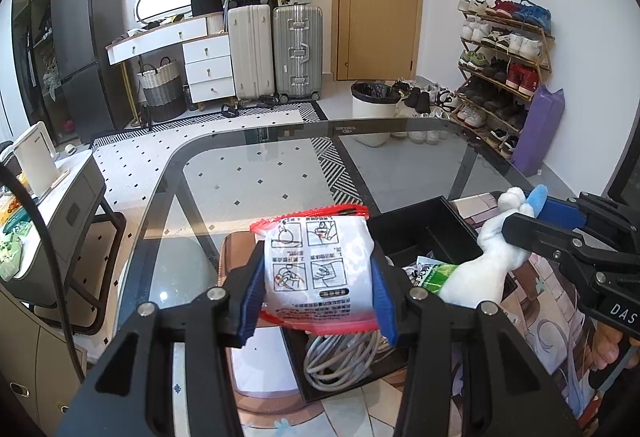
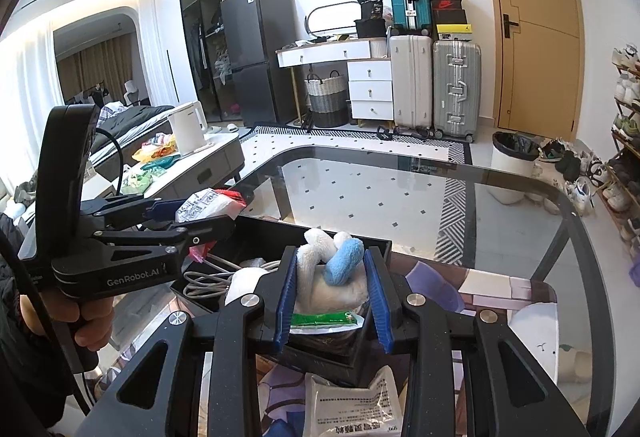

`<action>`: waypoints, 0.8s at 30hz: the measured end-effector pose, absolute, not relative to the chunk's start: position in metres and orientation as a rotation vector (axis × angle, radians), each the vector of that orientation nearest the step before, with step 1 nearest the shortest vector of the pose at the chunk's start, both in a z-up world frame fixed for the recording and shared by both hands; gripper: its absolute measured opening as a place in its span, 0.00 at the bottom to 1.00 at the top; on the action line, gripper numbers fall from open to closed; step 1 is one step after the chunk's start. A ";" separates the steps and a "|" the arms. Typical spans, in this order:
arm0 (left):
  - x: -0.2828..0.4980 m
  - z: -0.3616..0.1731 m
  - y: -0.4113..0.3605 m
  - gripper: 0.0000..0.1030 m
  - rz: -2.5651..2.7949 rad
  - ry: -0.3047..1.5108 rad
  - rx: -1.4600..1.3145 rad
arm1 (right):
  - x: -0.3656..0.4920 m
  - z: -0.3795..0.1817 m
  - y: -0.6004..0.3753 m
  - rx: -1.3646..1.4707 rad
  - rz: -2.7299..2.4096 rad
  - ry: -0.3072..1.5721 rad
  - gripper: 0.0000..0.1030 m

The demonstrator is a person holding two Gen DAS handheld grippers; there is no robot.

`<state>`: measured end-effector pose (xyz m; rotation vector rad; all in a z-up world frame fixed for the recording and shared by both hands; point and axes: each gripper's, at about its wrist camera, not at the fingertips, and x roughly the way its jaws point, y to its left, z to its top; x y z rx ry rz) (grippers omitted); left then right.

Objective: Organize soft objects
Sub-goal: 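Lift the packet and plush toy over the black box with both tools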

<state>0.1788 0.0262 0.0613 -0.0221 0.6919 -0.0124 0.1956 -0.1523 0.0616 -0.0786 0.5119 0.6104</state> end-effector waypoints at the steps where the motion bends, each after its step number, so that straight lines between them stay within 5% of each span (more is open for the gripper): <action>1: 0.180 0.060 0.024 0.44 -0.013 0.694 -0.021 | 0.195 0.061 -0.152 -0.079 0.611 0.513 0.32; 24: 0.199 0.037 0.016 0.44 -0.031 0.738 -0.005 | 0.217 0.032 -0.109 -0.176 0.593 0.570 0.32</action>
